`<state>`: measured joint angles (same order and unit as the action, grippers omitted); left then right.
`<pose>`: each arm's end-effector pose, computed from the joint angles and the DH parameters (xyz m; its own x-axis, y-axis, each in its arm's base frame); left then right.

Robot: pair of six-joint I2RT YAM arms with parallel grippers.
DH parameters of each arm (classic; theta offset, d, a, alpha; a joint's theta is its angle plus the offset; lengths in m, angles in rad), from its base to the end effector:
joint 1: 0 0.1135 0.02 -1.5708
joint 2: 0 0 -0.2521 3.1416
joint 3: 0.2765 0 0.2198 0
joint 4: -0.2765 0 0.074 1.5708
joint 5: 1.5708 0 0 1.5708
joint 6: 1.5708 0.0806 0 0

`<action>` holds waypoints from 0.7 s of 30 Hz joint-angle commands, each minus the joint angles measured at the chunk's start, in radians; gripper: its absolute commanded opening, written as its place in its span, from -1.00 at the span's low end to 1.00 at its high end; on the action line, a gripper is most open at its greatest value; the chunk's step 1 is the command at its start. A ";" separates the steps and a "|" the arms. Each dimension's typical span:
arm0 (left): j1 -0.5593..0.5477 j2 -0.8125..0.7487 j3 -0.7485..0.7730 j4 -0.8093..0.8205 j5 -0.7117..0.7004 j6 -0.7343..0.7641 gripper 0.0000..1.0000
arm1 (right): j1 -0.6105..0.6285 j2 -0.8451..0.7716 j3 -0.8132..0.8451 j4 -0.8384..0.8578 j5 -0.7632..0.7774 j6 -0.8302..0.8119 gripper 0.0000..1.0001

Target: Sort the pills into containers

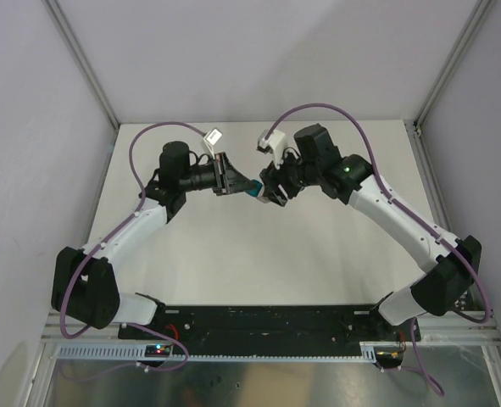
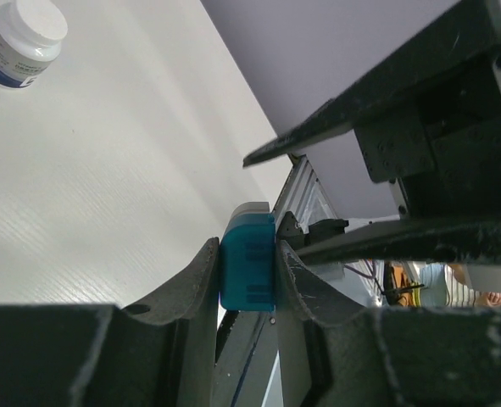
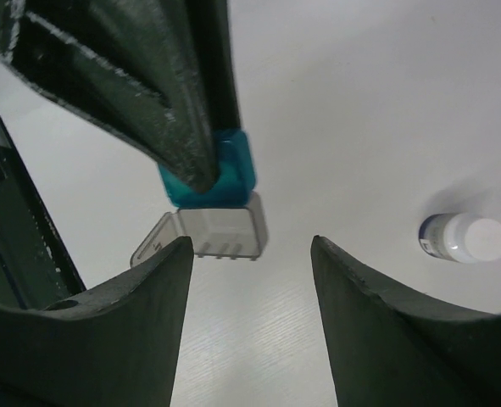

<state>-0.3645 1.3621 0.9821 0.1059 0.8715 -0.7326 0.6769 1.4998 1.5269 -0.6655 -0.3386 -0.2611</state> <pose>0.2654 -0.1673 0.3033 -0.8018 -0.1548 -0.5771 0.5132 0.3164 -0.7978 0.2423 0.2290 0.3413 -0.2426 -0.5073 -0.8269 -0.8916 0.4526 -0.0161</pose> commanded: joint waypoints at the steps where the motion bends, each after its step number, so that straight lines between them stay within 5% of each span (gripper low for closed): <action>1: -0.008 -0.021 0.047 0.016 -0.018 0.018 -1.00 | 0.040 -0.031 -0.018 0.028 -0.011 -0.019 0.26; 21: 0.006 0.014 0.041 -0.015 -0.019 0.108 -1.00 | 0.040 -0.083 -0.014 0.020 0.039 -0.033 0.29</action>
<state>-0.3637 1.3651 0.9840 0.0944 0.8417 -0.7040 0.7410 1.4796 1.4918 -0.6613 -0.2962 -0.2890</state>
